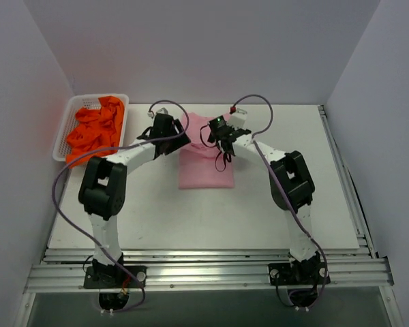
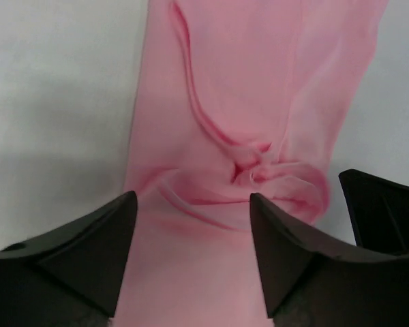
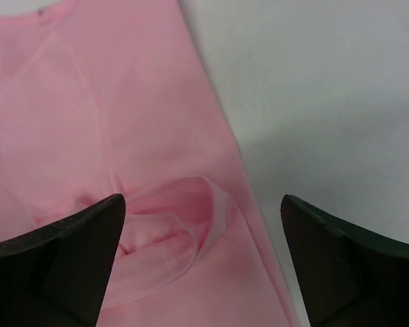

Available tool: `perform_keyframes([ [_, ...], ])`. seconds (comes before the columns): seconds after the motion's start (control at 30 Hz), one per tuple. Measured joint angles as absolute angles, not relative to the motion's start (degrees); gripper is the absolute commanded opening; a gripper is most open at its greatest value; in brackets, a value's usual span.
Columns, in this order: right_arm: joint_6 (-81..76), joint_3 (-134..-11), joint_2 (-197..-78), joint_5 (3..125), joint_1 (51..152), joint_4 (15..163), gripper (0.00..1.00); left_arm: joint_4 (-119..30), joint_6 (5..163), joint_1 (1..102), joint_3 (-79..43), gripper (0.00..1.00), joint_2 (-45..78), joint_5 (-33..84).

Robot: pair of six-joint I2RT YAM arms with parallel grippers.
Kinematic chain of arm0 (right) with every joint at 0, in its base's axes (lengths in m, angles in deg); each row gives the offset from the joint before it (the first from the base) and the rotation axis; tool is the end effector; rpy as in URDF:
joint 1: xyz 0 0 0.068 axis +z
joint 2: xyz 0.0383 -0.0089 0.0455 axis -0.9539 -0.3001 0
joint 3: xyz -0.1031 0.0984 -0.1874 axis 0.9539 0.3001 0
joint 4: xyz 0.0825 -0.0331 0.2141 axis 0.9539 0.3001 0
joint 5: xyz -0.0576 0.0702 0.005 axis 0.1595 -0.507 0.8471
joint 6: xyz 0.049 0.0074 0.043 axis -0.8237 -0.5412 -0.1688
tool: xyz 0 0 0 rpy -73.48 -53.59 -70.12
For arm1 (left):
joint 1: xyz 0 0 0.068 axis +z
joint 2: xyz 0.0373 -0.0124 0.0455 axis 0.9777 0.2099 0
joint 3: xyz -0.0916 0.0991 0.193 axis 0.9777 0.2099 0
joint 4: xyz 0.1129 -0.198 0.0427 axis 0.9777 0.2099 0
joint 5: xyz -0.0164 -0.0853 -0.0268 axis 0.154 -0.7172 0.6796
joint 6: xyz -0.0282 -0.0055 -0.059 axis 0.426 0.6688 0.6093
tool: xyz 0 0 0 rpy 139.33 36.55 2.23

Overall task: Fold and stack the t-shirts
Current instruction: Fold the folded rectangular tshirt in 1/3 of the way, then grab one side of the 2/3 rectangular tshirt with both arms

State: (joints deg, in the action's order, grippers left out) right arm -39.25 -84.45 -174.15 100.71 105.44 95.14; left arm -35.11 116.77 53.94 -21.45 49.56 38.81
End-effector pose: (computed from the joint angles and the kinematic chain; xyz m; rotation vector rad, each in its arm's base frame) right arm 0.3786 0.2149 0.1859 0.4738 2.0776 0.2221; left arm 0.3666 -0.1578 0.1814 -0.4597 2.2793 -0.5232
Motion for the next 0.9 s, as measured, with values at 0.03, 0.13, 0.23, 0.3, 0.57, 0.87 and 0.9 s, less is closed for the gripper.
perform_keyframes([
  [0.03,-38.4,-88.6,-177.0,100.6,104.4,96.3,1.0,-35.0,116.6,55.3,-26.1,0.94,53.7,36.7],
  [0.13,-37.6,-96.6,-181.2,101.3,102.0,99.2,1.0,-35.2,116.1,58.7,-35.8,0.94,62.1,31.1],
  [0.23,-37.5,-99.1,-179.9,103.3,101.0,102.0,1.0,-34.2,115.0,61.3,-36.6,0.94,62.3,28.4],
  [0.3,-37.6,-98.3,-177.2,104.3,101.3,103.0,1.0,-33.4,114.2,62.4,-36.5,0.94,60.6,28.0],
  [0.57,-40.5,-73.3,-152.1,106.6,104.3,98.7,1.0,-34.1,113.5,61.4,-19.9,0.94,36.1,30.4],
  [0.87,-44.4,-42.5,-142.1,100.3,107.2,87.4,0.99,-39.5,119.2,52.5,11.7,0.94,20.8,36.7],
  [0.9,-44.6,-40.9,-142.1,99.7,107.4,86.5,0.98,-39.9,120.2,51.1,14.6,0.94,20.8,37.4],
])
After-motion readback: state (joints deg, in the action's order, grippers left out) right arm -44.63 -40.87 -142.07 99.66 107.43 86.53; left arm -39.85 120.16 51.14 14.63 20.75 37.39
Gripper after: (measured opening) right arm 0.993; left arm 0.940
